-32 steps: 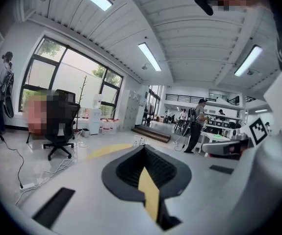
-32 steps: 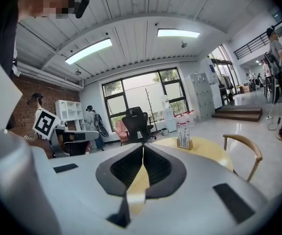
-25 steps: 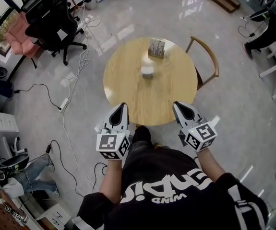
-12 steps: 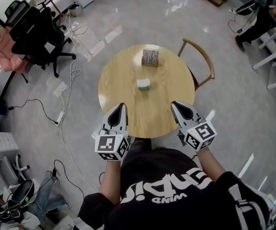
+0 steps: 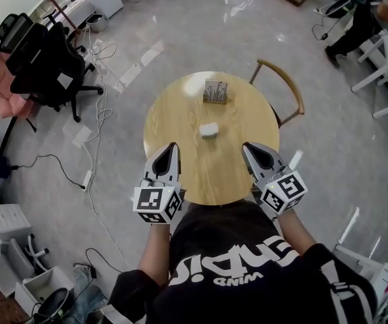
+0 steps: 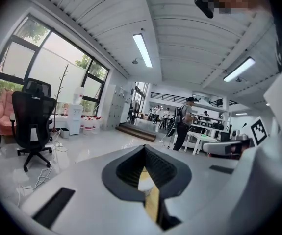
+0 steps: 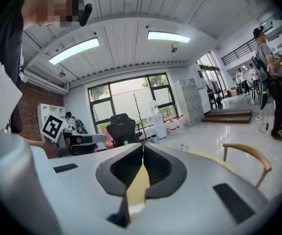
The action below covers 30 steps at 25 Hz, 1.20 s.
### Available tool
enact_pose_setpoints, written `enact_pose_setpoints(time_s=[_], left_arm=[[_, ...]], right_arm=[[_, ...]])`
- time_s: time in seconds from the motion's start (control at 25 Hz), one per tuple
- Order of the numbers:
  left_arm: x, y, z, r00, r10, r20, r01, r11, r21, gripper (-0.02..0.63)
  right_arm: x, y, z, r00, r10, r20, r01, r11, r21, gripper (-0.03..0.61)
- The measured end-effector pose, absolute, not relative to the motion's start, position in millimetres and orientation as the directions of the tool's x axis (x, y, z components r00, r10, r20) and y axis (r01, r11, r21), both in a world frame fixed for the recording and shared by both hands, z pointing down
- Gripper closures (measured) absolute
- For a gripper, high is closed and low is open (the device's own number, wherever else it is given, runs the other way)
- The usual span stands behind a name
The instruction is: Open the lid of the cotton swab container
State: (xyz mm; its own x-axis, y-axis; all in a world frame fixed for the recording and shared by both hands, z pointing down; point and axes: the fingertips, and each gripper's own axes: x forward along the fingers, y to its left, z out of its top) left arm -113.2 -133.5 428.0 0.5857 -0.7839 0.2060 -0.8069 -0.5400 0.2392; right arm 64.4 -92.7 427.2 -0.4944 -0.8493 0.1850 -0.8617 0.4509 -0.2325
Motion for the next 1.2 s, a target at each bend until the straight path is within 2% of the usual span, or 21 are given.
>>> enact_pose_setpoints(time_s=[0.24, 0.84, 0.88, 0.96, 1.2], left_arm=[[-112.6, -140.8, 419.1, 0.604, -0.772, 0.197, -0.793, -0.558, 0.245, 0.606], [-99.8, -152.8, 420.6, 0.594, -0.777, 0.207, -0.798, -0.537, 0.274, 0.606], [-98.6, -152.7, 420.6, 0.593, -0.778, 0.206, -0.798, -0.536, 0.273, 0.606], [-96.5, -152.7, 421.1, 0.590, -0.781, 0.206, -0.801, -0.533, 0.272, 0.606], [-90.1, -153.4, 419.5, 0.586, -0.786, 0.197, -0.803, -0.531, 0.270, 0.606]], right_arm=[[64.3, -100.1, 421.2, -0.477, -0.859, 0.184, -0.870, 0.433, -0.236, 0.575], [66.8, -121.6, 405.6, -0.590, -0.800, 0.111, -0.795, 0.551, -0.254, 0.572], [66.0, -122.3, 406.0, -0.600, -0.792, 0.112, -0.788, 0.562, -0.253, 0.562], [63.7, -123.6, 406.6, -0.623, -0.774, 0.115, -0.772, 0.584, -0.251, 0.498], [62.9, -128.4, 407.0, -0.657, -0.746, 0.109, -0.745, 0.621, -0.243, 0.441]])
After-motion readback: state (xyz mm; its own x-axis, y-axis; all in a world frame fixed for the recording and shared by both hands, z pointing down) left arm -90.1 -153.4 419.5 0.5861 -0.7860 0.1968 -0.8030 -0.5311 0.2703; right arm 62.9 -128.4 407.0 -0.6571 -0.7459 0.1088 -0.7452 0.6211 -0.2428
